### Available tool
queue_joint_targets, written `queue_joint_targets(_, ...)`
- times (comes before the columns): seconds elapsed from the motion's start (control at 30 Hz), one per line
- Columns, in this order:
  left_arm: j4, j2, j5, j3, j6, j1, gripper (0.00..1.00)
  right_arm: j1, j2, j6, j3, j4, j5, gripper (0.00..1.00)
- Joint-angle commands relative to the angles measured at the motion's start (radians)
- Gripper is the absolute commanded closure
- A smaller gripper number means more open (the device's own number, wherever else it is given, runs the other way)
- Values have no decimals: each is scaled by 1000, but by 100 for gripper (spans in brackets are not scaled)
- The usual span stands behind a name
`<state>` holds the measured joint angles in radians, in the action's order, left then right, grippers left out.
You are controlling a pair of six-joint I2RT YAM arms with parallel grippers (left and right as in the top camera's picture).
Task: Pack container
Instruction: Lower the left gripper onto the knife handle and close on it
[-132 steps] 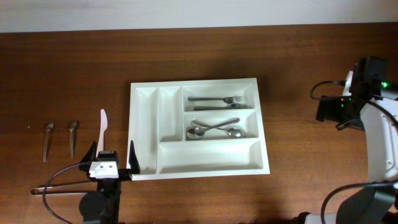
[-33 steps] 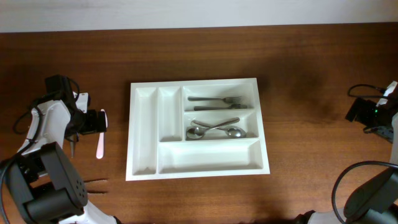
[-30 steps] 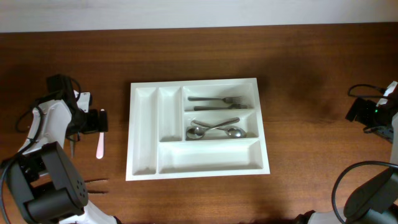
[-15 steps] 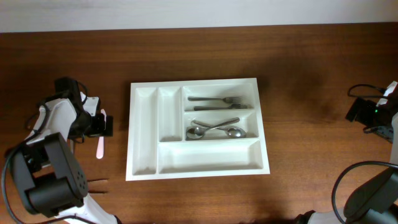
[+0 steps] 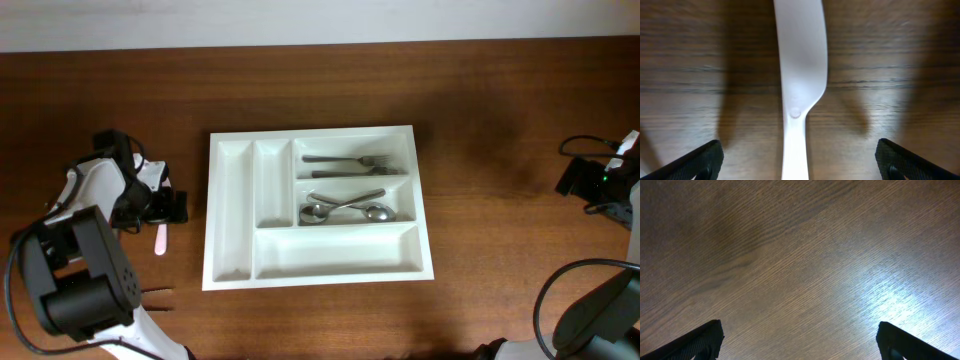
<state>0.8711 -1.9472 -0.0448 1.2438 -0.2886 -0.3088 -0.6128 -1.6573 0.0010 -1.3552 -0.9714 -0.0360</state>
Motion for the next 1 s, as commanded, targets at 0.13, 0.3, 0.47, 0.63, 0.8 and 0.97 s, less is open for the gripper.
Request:
queue_joint_targets(0.13,4,-65,72,-15,33,0,1,-3,-5,7,0,0,-1,1)
queue_joint_targets(0.3,-4,-65,90,-15,33,0,1,-3,-5,7,0,0,-1,1)
queue_joint_targets(0.47,-11,-65,92,-15,33,0,1,-3,-5,7,0,0,-1,1)
queue_joint_targets(0.63,-11,-65,148,-15,34,0,1,-3,-5,7,0,0,-1,1)
queue_joint_targets(0.8,-12,-65,173,-15,34,0,1,-3,-5,7,0,0,-1,1)
queue_joint_targets(0.97,-13,-65,199,-15,55,0,1,-3,-5,7,0,0,-1,1)
